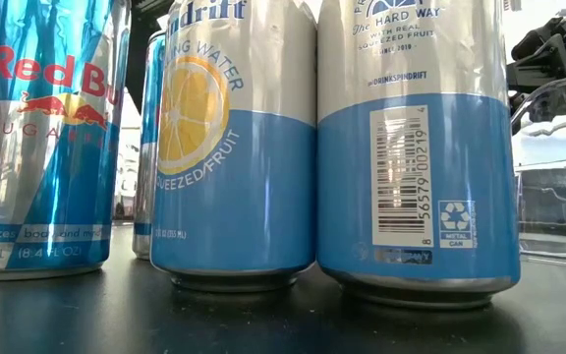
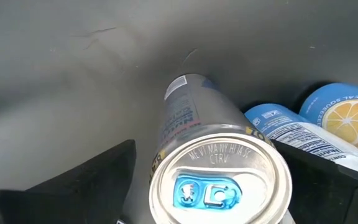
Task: Sort soda cans
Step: Move the top right blue soda can to the bottom center, then move the transparent bins to the center
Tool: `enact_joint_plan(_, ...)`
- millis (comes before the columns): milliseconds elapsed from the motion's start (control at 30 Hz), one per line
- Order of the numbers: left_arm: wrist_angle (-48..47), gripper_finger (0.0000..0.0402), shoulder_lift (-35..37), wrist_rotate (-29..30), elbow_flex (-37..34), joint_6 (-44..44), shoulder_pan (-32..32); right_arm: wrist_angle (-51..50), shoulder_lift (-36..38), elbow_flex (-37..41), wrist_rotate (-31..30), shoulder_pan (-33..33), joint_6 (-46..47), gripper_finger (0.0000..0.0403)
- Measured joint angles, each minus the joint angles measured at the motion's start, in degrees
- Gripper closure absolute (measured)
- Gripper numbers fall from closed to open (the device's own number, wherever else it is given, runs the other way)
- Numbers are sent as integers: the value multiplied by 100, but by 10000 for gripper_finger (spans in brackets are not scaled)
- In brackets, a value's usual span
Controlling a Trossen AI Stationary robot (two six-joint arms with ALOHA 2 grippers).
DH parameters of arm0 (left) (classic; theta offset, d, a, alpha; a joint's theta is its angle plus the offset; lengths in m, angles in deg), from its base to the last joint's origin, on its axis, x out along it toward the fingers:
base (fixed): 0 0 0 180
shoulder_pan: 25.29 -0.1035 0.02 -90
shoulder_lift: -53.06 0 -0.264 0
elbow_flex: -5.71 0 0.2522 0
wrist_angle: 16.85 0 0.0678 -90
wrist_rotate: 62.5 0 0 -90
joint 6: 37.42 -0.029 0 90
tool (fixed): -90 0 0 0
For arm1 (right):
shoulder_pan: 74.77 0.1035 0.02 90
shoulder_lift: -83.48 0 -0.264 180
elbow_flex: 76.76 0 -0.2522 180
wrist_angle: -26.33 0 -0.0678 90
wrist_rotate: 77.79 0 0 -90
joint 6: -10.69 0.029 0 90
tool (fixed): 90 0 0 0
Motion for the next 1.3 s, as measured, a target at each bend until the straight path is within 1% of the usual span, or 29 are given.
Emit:
enact_joint_plan(167,-28,38,24,-172,0,-5,0,0,0,1,-1,0,0,64)
enact_joint_plan(367,-116,38,147,-159,136,-269,-37,0,1,0,-1,0,-1,64)
enact_joint_plan(600,-201,38,450,86,233,-645,-104,11,1,1,-7,2,-1,64)
enact_joint_plan(733,-199,38,785,385,234,-1193,-160,7,1,0,-5,0,-2,64)
enact_joint_plan(800,-213,38,1022,694,234,-1807,-181,10,1,0,-5,0,0,64)
enact_joint_plan(867,-215,38,1296,1049,242,-2627,-218,11,1,2,-5,1,1,64)
enact_joint_plan(933,-213,38,1538,1604,243,-3356,-221,11,1,0,-5,1,-1,64)
enact_joint_plan(1033,-344,38,1806,2856,243,-3773,-207,15,1,0,-5,1,1,64)
enact_joint_plan(1133,-658,38,2027,3944,243,-4327,-221,21,1,0,-4,1,0,64)
enact_joint_plan(1200,-775,38,2164,4472,165,-4579,-264,29,1,0,-5,2,-1,64)
enact_joint_plan(1300,-571,38,2400,4833,-254,-4936,-389,33,1,2,-3,0,-1,64)
